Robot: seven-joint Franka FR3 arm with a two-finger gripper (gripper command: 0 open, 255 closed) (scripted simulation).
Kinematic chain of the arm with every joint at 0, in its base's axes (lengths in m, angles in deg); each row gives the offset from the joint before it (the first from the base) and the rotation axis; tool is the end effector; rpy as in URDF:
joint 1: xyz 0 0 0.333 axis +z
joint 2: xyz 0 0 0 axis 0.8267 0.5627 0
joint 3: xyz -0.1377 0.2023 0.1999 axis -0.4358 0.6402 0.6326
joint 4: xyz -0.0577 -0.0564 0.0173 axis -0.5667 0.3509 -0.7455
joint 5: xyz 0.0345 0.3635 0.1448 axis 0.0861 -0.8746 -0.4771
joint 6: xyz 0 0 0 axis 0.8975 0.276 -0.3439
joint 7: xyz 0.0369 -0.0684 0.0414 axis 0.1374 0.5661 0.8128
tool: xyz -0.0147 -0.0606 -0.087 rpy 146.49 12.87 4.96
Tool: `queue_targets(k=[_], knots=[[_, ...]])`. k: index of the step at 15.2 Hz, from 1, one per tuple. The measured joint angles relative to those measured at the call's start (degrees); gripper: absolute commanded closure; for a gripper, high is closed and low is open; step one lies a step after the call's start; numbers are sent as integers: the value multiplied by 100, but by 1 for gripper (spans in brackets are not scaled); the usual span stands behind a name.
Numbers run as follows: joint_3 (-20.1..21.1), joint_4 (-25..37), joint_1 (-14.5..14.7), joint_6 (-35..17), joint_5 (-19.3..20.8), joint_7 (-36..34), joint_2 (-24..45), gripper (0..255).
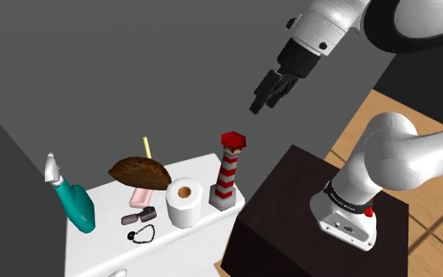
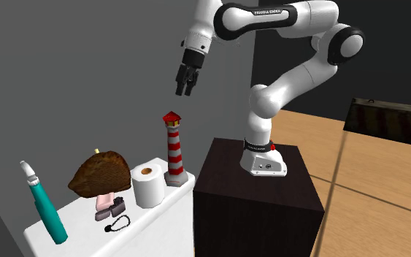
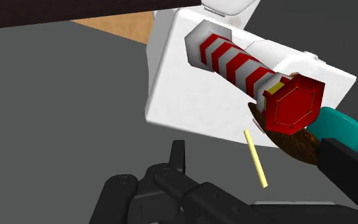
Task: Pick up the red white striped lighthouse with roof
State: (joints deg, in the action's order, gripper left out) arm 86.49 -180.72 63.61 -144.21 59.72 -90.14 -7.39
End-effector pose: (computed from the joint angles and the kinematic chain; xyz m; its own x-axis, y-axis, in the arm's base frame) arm 0.2625 0.1268 0.5271 0.9653 -0.0962 0.2429 -0.0327 -0.9669 -0.2531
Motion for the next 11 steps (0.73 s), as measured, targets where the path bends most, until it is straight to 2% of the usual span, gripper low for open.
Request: queue_targets(k=[4,7,11], knots=[[662,-518,371,-1096,-571,-301,-76,0],[1166,-755,582,-2061,-979,-438,198,0],[1411,-976,720,-2632,-1223,-461,397,0]])
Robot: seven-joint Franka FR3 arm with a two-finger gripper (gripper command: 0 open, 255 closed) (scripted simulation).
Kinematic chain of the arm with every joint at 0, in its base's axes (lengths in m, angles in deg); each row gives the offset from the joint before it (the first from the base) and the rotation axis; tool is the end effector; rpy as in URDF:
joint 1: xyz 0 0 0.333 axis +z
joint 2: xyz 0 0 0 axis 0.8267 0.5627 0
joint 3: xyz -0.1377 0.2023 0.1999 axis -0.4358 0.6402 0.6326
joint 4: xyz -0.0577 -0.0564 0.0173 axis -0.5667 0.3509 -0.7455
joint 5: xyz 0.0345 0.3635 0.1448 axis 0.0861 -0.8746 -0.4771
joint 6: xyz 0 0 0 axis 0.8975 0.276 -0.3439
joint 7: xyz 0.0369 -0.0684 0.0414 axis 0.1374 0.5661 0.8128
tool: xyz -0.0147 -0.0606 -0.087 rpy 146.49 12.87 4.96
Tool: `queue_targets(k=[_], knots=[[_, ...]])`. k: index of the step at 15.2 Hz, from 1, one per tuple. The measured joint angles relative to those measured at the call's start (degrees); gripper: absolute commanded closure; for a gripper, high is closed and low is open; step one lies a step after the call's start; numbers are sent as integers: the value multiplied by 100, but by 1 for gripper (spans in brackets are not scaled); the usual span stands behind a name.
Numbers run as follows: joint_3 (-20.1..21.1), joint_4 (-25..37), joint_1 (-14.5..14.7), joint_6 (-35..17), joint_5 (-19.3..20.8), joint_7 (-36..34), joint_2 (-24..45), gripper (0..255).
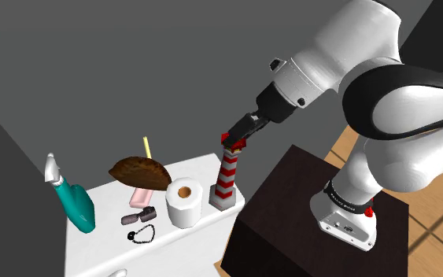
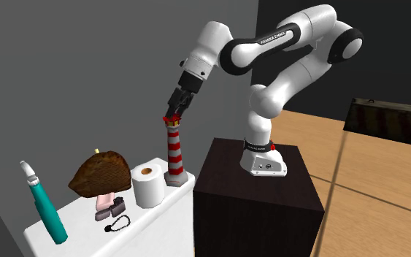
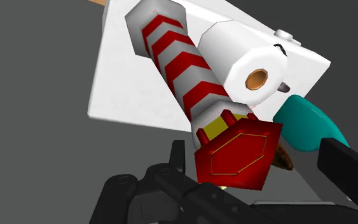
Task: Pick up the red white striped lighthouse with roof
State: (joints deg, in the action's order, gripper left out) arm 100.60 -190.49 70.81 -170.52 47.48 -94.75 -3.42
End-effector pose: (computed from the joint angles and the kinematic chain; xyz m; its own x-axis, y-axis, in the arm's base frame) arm 0.2483 0.2048 0.4561 0.9107 -0.1112 0.3979 0.0223 -0.9484 -0.3162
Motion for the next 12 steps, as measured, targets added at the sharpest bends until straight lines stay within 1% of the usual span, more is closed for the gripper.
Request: queue_targets(k=[4,5,12], knots=[[97,-225,105,-369,-166,56,144,0],[116,-239,116,-414,-185,56,173,255],[135,-249,129,-461,-203,53,188,255]])
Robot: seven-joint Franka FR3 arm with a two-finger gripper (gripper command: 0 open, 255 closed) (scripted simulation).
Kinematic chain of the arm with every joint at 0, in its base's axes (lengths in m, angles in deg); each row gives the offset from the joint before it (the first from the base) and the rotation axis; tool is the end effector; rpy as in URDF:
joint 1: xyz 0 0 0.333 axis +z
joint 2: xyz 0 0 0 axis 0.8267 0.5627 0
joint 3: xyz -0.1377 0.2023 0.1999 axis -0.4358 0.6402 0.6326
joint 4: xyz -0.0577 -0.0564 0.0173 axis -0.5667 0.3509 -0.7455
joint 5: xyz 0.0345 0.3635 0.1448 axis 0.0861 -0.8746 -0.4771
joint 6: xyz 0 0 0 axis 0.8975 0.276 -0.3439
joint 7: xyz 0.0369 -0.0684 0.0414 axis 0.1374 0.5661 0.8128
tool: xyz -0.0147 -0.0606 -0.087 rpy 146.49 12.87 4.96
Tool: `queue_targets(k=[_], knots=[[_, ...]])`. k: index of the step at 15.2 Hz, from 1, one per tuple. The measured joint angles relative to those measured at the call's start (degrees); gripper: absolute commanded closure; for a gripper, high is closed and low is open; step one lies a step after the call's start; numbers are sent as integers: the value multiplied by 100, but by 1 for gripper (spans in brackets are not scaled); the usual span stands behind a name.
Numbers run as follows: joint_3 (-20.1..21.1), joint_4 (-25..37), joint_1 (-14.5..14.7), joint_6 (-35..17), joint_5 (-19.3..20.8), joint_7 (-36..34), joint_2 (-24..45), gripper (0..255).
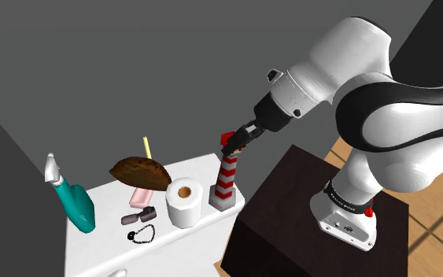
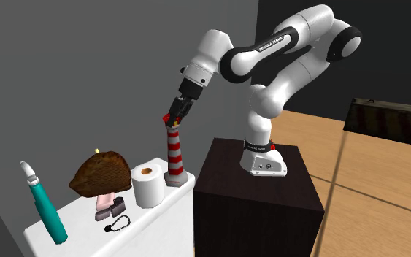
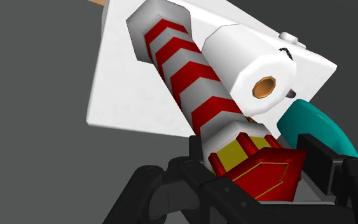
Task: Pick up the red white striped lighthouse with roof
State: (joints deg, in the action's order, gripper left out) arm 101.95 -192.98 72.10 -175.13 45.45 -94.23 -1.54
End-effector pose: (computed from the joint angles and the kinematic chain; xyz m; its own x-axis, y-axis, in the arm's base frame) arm 0.2472 0.2060 0.4335 0.9087 -0.1119 0.4021 0.0239 -0.9478 -0.3178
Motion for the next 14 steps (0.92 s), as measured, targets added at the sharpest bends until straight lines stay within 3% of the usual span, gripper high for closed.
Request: queue_targets(k=[5,14], knots=[[-29,45,-28,99,43,-11,-42,255],[-259,583,-248,945,409,-146,-366,255]])
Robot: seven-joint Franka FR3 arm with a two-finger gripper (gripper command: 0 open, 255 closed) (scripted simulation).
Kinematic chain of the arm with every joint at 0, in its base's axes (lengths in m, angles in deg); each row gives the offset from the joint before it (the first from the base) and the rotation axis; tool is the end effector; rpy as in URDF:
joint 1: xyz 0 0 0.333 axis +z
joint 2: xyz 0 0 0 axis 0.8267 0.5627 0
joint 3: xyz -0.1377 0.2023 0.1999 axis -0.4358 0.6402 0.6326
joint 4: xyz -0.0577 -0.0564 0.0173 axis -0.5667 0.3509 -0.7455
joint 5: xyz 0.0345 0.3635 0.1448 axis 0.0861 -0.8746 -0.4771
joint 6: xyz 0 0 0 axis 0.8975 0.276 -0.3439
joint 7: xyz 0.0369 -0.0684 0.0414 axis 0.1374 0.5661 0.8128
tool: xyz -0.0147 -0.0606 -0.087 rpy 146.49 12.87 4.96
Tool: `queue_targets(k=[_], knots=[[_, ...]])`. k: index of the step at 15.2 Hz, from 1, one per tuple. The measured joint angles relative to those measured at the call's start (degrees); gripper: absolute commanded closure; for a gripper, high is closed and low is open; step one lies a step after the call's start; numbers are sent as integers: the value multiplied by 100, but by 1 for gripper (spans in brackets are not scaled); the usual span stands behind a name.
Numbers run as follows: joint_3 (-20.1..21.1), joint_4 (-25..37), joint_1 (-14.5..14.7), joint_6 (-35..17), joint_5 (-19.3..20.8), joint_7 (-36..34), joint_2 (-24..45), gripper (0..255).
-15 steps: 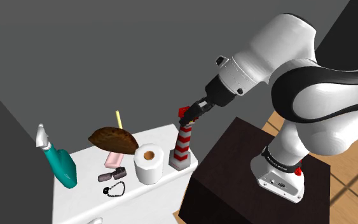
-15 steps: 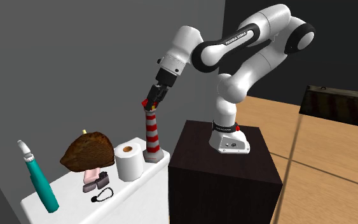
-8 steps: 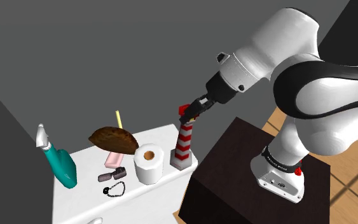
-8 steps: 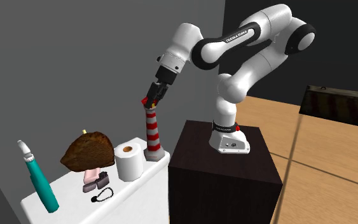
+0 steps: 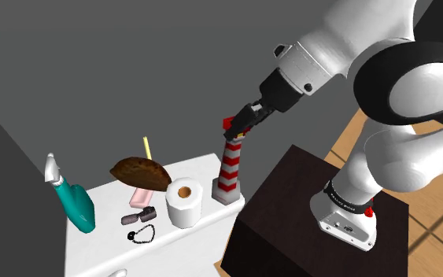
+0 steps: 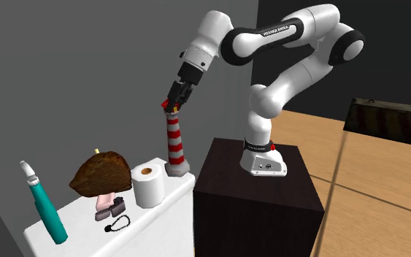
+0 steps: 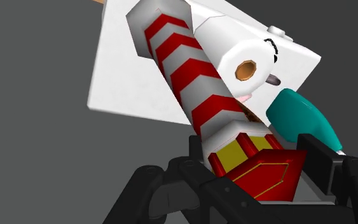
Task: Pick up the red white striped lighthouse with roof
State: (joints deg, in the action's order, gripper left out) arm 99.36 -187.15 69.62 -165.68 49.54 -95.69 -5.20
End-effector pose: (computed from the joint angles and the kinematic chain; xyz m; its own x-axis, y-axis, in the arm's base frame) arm 0.2473 0.2059 0.4850 0.9098 -0.1117 0.3996 0.0227 -0.9482 -0.3168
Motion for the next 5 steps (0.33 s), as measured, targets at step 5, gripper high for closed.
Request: queue_targets(k=[5], knots=[[-119,295,-99,362,157,-43,-72,255]])
